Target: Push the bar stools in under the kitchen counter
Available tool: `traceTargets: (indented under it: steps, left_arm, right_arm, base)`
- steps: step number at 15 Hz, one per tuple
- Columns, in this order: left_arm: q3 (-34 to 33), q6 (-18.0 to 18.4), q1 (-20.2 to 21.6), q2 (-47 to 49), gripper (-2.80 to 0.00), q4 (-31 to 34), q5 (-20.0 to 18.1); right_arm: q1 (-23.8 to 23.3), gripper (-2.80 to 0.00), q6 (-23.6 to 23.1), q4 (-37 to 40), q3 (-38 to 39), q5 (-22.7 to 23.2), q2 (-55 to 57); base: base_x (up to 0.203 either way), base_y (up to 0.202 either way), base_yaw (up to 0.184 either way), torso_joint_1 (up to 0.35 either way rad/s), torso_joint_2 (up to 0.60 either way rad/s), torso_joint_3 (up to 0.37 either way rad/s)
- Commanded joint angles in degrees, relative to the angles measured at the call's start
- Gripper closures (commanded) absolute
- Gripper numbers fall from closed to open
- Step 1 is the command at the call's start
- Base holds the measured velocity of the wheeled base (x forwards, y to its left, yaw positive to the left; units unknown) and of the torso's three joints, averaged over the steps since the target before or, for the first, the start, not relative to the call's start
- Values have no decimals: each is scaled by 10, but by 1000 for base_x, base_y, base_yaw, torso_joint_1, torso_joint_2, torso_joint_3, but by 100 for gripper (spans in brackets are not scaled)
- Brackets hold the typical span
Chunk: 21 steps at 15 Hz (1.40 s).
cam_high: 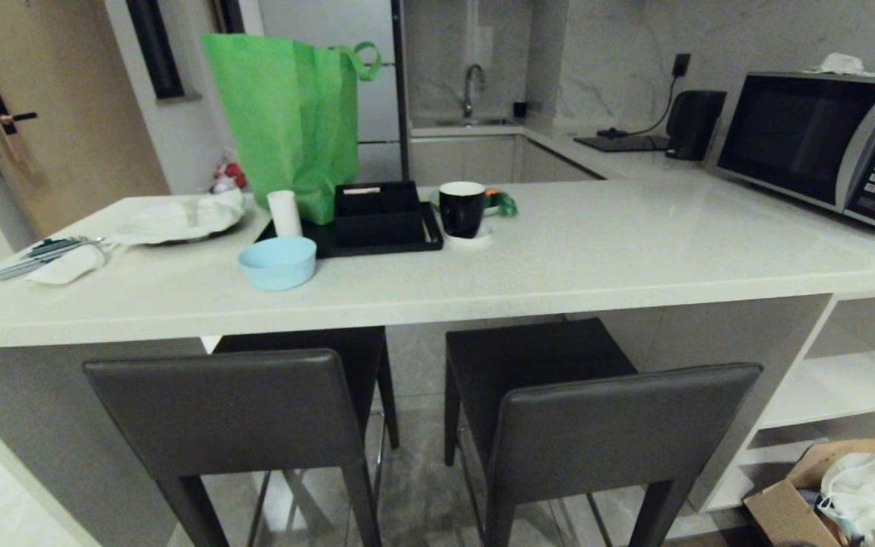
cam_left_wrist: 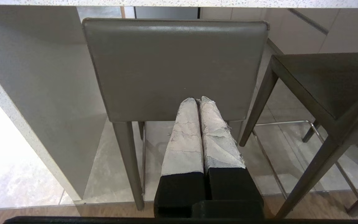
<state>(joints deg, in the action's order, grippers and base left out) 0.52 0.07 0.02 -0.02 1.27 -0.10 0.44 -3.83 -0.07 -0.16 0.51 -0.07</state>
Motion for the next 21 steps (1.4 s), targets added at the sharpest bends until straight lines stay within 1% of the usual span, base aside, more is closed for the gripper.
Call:
traceTargets:
  steps: [1,21]
  left_arm:
    - [0,0,1,0,0,1,0]
    - [0,0,1,0,0,1,0]
  right_arm:
    - [0,0,0,0,0,0,1]
    - [0,0,0,0,0,0,1]
  base:
    - [0,0,0,0,0,0]
    - [0,0,0,0,0,0]
